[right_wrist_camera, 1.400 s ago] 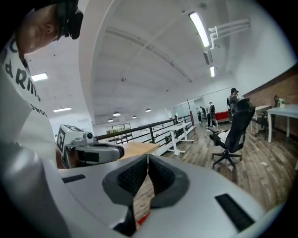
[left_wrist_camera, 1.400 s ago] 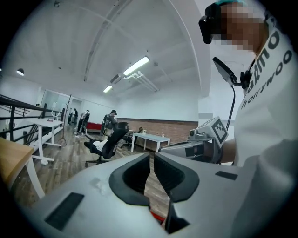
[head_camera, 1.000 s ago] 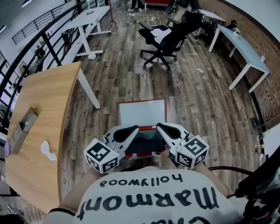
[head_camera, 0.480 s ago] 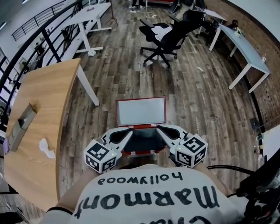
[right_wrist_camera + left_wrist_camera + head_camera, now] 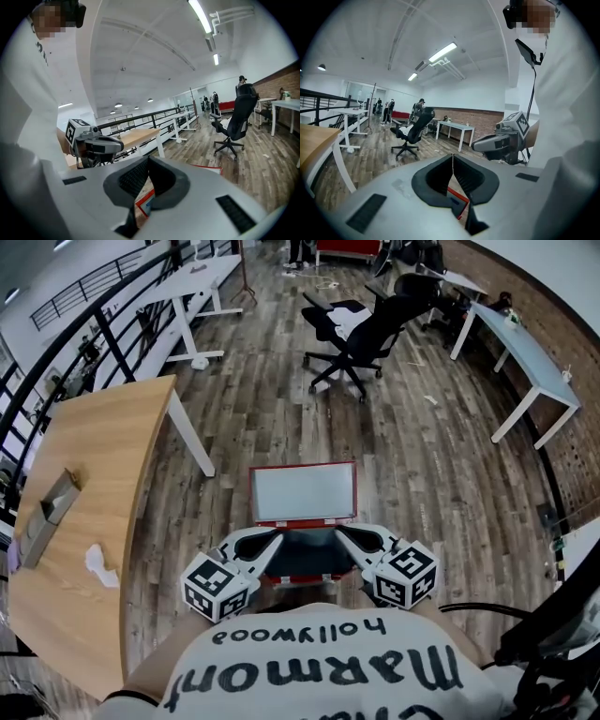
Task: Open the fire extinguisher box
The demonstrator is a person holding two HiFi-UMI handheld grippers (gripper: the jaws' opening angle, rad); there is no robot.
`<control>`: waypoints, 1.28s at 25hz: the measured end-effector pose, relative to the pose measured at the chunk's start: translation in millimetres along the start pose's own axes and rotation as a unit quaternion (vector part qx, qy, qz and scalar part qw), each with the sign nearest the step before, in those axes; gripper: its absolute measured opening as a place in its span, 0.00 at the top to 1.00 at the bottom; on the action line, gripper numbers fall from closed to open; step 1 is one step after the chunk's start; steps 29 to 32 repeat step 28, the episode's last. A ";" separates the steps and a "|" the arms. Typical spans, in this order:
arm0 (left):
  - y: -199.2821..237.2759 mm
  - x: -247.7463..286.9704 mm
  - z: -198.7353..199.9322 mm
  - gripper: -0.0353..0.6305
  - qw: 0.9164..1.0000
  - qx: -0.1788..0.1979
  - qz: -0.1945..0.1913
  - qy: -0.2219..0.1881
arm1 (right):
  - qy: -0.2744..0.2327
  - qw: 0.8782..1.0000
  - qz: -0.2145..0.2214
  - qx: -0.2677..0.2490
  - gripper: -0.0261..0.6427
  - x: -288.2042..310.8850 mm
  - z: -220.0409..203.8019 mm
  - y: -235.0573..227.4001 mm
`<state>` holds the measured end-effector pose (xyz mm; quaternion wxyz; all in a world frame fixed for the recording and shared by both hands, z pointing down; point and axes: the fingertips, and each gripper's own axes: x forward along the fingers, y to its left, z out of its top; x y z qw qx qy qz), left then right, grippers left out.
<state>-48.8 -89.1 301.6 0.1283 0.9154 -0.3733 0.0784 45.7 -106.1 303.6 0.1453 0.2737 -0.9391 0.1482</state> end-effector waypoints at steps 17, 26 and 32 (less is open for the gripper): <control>-5.5 0.0 -4.1 0.93 1.000 -0.001 -0.005 0.003 | 0.025 1.000 0.007 -0.003 0.95 6.3 -12.8 -1.3; -8.1 -3.4 -5.8 0.93 1.000 -0.001 -0.006 0.003 | 0.033 0.999 0.012 -0.006 0.95 6.7 -18.6 4.6; -9.7 -4.3 -5.7 0.93 1.000 -0.001 -0.007 0.004 | 0.035 0.999 0.013 -0.005 0.95 5.9 -19.5 5.6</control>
